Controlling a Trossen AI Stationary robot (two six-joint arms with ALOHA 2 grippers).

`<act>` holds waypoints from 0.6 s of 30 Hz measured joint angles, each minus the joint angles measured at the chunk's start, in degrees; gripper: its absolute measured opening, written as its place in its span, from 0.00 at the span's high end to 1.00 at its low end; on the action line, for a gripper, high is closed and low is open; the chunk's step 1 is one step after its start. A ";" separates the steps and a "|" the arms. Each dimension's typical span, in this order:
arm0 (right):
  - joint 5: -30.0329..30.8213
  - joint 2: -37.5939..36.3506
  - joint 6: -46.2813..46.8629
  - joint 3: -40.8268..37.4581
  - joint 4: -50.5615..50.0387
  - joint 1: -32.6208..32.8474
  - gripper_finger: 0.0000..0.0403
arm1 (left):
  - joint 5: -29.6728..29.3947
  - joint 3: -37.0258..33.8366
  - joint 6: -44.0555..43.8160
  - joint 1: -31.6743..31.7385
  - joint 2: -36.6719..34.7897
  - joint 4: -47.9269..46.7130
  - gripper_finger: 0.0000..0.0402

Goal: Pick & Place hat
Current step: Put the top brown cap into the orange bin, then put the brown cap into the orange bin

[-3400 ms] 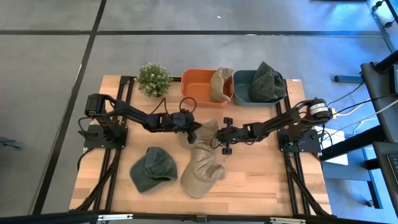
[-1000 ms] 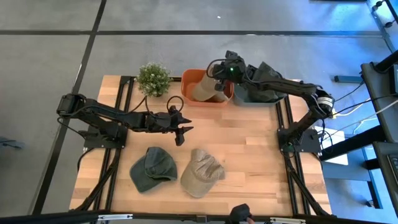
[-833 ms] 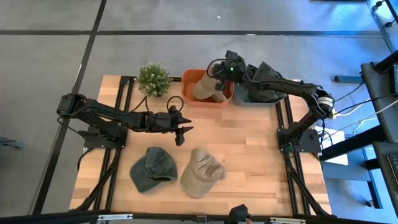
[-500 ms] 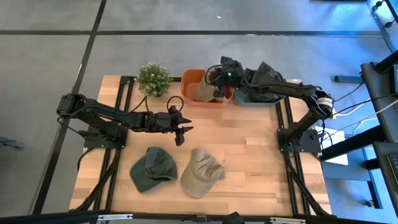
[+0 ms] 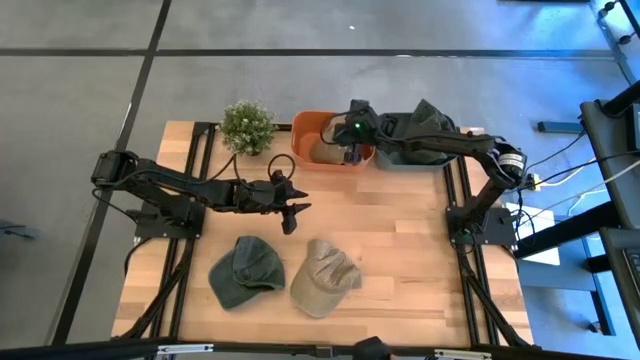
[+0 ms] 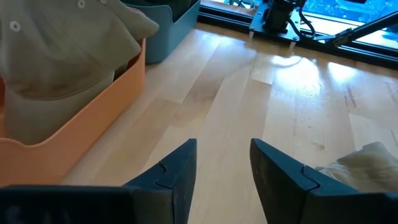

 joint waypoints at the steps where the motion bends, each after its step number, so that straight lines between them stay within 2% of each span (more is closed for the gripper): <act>1: 1.05 0.00 -0.29 0.00 0.05 0.03 0.85 | -0.02 0.00 -0.01 0.00 0.00 0.00 0.64; 4: 1.97 -0.68 -0.46 -0.01 -0.67 0.01 0.78 | -0.04 0.00 0.00 0.00 0.00 0.00 0.64; 8: 2.84 -2.03 -0.25 -0.01 -1.95 0.10 0.63 | -0.04 0.00 0.14 0.00 0.00 0.00 0.64; 12: 9.68 -3.65 -0.15 -0.01 -2.41 0.73 0.50 | -0.04 0.00 1.25 0.00 0.00 0.00 0.64; 15: 13.52 -5.37 -0.27 -0.01 -2.60 1.15 0.43 | -0.02 0.00 1.31 0.00 0.00 0.01 0.64; 18: 13.69 -7.56 -0.03 -0.01 -3.69 1.63 0.40 | 0.02 0.00 1.31 0.00 0.00 0.02 0.64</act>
